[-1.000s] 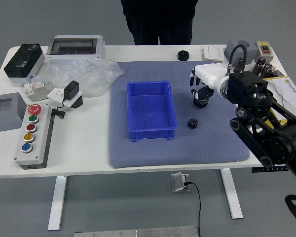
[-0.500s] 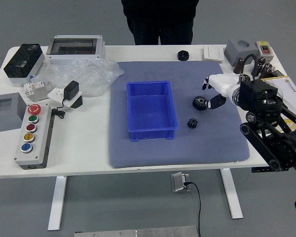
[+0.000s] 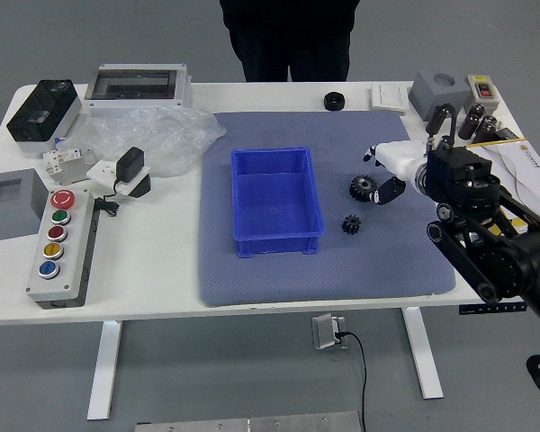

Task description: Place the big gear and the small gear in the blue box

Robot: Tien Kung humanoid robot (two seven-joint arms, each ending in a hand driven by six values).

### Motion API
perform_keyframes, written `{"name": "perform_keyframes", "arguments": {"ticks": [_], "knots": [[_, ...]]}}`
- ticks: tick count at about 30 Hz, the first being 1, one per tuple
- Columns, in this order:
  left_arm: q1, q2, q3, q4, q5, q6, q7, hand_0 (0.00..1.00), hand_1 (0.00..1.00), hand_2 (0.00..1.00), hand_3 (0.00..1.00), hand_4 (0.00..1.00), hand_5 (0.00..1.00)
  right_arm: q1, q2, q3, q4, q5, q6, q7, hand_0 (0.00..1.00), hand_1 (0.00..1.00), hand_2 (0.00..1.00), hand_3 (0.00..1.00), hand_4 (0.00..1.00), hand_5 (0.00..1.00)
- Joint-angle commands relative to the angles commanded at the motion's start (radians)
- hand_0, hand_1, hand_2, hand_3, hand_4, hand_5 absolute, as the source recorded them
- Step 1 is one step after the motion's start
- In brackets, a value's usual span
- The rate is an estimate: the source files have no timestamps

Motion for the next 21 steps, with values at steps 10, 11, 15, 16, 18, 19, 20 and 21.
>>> {"name": "perform_keyframes", "arguments": {"ticks": [10,11,15,16,18,19,20,21], "knots": [[0.003,0.000,0.005,0.000,0.003,-0.002,0.001,0.780,0.748,0.739,0.679,0.548,0.248,0.046,0.031,-0.041,-0.099,0.000,-0.011,0.013,0.842,0.752,0.838,0.885,0.735,0.283],[0.003,0.000,0.005,0.000,0.003,-0.002,0.001,0.780,0.748,0.739,0.679,0.548,0.248,0.050,0.032,-0.042,-0.106,0.000,-0.013,0.014,0.842,0.752,0.838,0.885,0.735,0.283],[0.002,-0.001,0.007,0.000,0.005,-0.002,0.001,0.780,0.748,0.738,0.679,0.549,0.247,0.066,0.040,-0.048,-0.138,0.000,-0.020,0.019,0.843,0.752,0.831,0.879,0.746,0.281],[0.002,-0.001,0.007,0.000,0.006,-0.002,0.002,0.780,0.748,0.738,0.679,0.549,0.247,0.071,0.042,-0.049,-0.148,0.000,-0.022,0.020,0.843,0.752,0.831,0.879,0.746,0.281],[0.002,-0.001,0.007,0.000,0.007,-0.002,0.002,0.780,0.748,0.738,0.679,0.549,0.247,0.076,0.045,-0.050,-0.161,0.000,-0.025,0.022,0.843,0.752,0.831,0.879,0.746,0.281],[0.002,-0.001,0.007,0.000,0.007,-0.002,0.002,0.780,0.748,0.738,0.679,0.549,0.247,0.079,0.047,-0.051,-0.168,0.000,-0.026,0.023,0.843,0.752,0.831,0.879,0.746,0.281],[0.001,-0.001,0.007,0.000,0.008,-0.002,0.002,0.780,0.748,0.738,0.679,0.550,0.247,0.082,0.049,-0.051,-0.174,0.000,-0.027,0.024,0.841,0.751,0.825,0.873,0.758,0.272],[0.001,-0.001,0.008,0.000,0.008,-0.002,0.002,0.780,0.748,0.738,0.679,0.550,0.247,0.084,0.051,-0.052,-0.180,0.000,-0.028,0.025,0.841,0.751,0.825,0.873,0.758,0.272]]}}
